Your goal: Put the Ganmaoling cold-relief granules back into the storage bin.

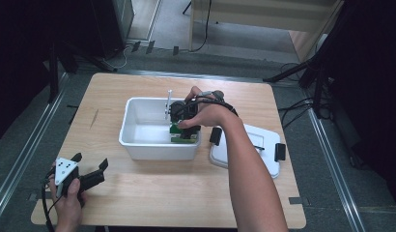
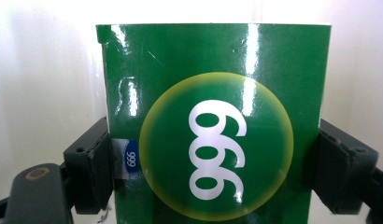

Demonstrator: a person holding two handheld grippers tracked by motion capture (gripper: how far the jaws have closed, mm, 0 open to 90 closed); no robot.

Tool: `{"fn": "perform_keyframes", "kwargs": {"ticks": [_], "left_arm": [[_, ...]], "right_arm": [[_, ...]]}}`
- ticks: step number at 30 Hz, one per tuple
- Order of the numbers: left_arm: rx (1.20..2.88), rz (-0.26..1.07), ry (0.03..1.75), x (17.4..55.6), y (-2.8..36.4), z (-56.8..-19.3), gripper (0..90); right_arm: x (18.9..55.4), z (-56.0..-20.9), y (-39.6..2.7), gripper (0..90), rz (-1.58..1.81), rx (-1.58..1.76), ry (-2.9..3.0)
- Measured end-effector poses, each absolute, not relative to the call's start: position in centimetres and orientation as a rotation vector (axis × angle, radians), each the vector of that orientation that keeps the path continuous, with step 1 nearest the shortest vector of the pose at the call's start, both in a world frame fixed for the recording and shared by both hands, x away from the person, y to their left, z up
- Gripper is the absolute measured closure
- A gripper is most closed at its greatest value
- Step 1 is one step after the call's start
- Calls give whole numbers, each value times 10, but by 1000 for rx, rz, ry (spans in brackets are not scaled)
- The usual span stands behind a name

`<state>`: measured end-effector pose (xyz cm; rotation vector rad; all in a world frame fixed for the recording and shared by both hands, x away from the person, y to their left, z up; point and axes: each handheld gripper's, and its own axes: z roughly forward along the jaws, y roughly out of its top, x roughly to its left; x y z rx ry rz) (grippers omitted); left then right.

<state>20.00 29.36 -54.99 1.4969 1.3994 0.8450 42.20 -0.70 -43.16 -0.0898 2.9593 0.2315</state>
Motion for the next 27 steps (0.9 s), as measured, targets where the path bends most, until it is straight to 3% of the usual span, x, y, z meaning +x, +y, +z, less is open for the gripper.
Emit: {"fn": "perform_keyframes", "kwargs": {"ticks": [10,13,20,27], "left_arm": [[1494,845,1403,200,294,-550,71],[1499,846,1402,200,294,-550,71],[1499,847,1401,200,294,-550,71],[1499,847,1401,200,293,-550,71]], "right_arm": [[424,-441,-1,145,158,-52,2996],[426,-437,-2,207,174,-15,2996],[425,-434,-6,205,181,-19,2992],[420,-420,-11,124,204,18,2974]]}}
